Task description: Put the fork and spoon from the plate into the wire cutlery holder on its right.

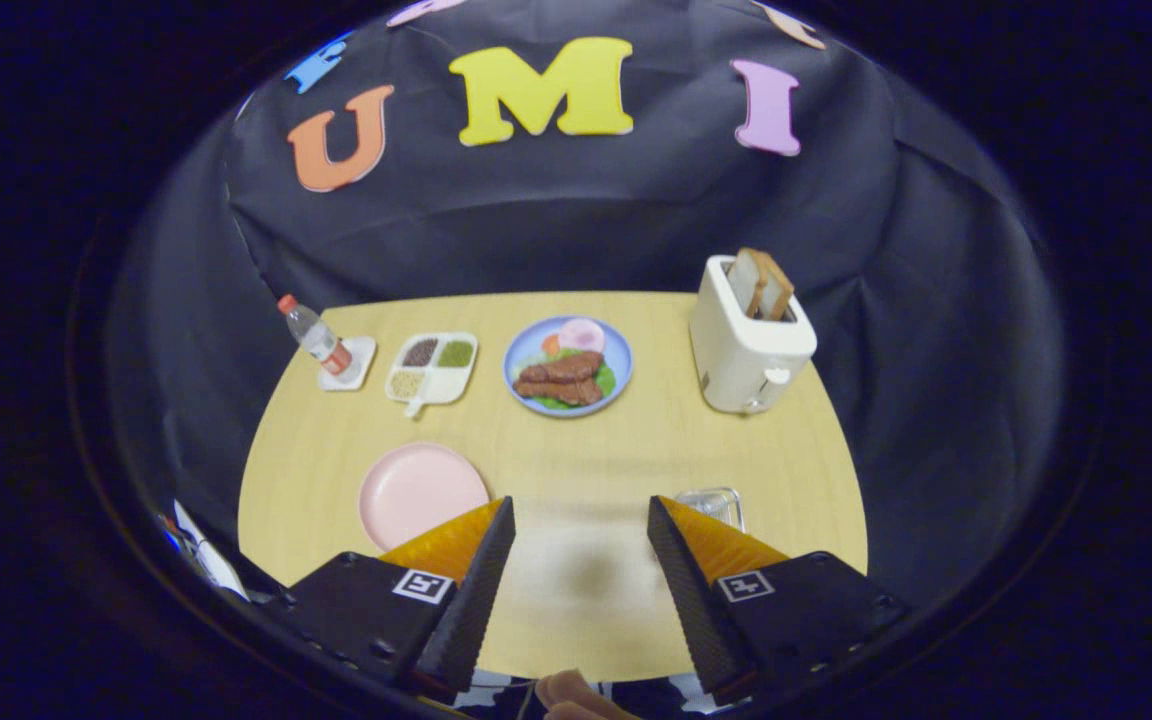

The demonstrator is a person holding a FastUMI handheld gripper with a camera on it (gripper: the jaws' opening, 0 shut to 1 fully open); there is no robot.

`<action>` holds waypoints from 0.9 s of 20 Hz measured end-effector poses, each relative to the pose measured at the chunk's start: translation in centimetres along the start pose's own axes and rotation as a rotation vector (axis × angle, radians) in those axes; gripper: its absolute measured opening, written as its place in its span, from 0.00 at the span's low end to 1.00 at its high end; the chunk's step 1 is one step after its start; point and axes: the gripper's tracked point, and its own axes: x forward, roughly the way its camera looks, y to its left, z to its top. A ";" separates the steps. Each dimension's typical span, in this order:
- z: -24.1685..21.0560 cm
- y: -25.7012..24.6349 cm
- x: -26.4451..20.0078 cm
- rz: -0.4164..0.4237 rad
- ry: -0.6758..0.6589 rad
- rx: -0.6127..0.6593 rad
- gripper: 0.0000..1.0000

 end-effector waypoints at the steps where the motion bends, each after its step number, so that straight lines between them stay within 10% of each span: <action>1: 0.8 0.9 -1.0 0.008 -0.058 0.007 0.81; 10: 4.8 8.0 -11.8 0.068 -0.558 -0.041 0.80; 18: 4.3 9.7 -20.9 -0.054 -0.815 -0.056 0.92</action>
